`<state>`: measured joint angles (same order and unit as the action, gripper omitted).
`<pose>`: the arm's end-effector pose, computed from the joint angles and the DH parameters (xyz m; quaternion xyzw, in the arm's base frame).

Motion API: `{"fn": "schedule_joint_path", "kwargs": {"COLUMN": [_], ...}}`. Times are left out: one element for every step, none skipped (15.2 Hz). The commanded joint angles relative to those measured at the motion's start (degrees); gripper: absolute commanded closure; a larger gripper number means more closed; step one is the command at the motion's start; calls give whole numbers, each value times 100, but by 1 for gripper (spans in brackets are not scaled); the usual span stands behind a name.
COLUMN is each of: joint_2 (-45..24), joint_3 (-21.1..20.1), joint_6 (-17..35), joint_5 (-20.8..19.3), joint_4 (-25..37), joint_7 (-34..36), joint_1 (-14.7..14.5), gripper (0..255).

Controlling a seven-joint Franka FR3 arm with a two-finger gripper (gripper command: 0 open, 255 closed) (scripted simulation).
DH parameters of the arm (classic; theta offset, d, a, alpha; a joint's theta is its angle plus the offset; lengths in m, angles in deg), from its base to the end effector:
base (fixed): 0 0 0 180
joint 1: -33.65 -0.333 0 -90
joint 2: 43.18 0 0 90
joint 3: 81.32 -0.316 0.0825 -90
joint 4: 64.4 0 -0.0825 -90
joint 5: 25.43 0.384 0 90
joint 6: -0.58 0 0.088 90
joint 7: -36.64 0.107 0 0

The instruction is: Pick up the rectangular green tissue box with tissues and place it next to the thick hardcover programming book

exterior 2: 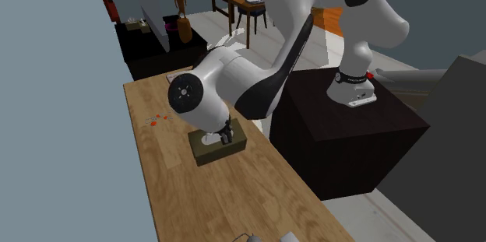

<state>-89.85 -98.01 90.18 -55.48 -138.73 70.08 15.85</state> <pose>0.6159 0.3061 0.2433 0.9563 0.0583 -0.1284 0.2560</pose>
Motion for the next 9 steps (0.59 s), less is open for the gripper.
{"fn": "schedule_joint_path", "kwargs": {"joint_2": [81,118,154,189,225,258,288,319,349], "joint_3": [-13,-19,-24,-29,-34,-38,-42,-46,-49], "joint_6": [-93,-141,-189,-238,-286,-337,-389,-440,-493], "joint_5": [19,28,36,44,52,59,66,73,80], "joint_4": [16,31,47,65,82,104,131,156,183], "joint_7": [-27,-45,-64,-82,-101,-120,-139,-159,-179], "joint_1": [-3,-3,-3,-4,-4,-6,-8,-10,-13], "gripper": [255,255,255,255,255,255,255,255,255]}}
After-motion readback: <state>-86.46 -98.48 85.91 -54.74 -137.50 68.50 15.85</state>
